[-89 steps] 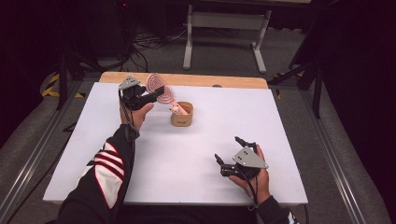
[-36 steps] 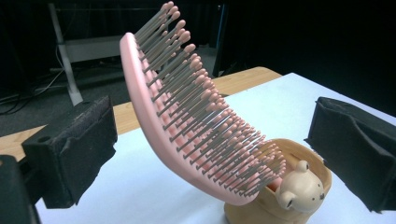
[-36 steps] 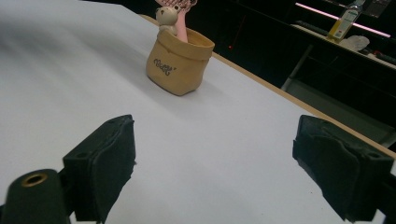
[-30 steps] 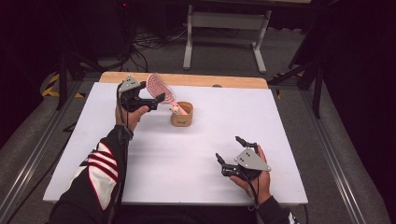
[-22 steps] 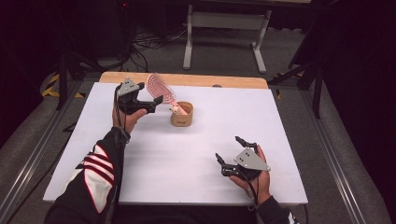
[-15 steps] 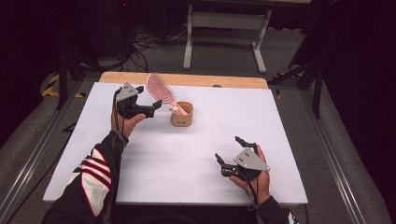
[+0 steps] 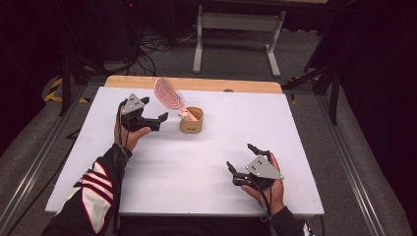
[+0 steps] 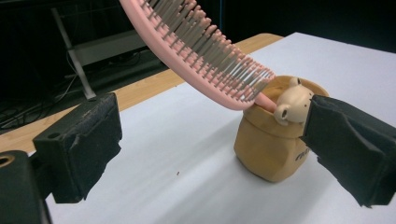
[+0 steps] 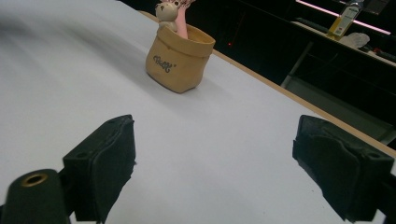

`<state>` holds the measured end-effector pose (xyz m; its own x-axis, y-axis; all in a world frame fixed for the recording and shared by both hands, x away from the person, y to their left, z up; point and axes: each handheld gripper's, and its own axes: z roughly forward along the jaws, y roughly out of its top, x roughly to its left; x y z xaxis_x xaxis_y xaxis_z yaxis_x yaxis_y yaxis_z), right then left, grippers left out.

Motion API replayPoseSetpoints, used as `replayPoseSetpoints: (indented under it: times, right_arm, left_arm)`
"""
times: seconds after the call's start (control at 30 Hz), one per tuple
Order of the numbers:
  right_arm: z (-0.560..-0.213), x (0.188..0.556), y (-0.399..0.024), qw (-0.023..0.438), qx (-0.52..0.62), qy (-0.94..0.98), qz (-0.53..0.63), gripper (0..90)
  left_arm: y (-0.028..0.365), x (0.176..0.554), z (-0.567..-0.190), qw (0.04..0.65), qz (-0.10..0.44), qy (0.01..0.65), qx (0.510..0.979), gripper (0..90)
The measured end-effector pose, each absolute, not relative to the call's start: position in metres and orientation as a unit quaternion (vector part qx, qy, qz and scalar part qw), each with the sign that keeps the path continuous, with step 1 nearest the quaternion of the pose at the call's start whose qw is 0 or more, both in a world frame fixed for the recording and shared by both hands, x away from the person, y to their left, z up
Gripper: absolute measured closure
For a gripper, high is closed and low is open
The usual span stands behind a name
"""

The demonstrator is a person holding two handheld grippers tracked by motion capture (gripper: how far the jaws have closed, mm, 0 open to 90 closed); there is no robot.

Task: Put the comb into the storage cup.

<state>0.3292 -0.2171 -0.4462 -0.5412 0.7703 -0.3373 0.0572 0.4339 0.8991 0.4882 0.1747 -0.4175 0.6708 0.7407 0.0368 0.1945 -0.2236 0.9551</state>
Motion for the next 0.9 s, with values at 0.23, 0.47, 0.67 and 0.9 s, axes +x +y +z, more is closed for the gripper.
replayPoseSetpoints:
  times: [0.23,0.47,0.67,0.9]
  right_arm:
    - [-0.446,0.328,-0.216,0.395,0.273,0.751,0.453,13.2]
    - [-0.445,0.327,-0.214,0.397,0.268,0.753,0.451,13.2]
    - [-0.445,0.327,-0.214,0.399,0.269,0.751,0.452,12.9]
    - [-0.444,0.326,-0.215,0.4,0.268,0.75,0.454,12.7]
  left_arm:
    - [0.176,0.479,-0.419,0.536,0.263,0.306,0.742,5.6]
    - [0.176,0.469,-0.423,0.528,0.271,0.292,0.75,5.6]
    - [0.177,0.463,-0.425,0.525,0.272,0.287,0.753,5.6]
    - [0.178,0.456,-0.43,0.523,0.273,0.282,0.757,5.6]
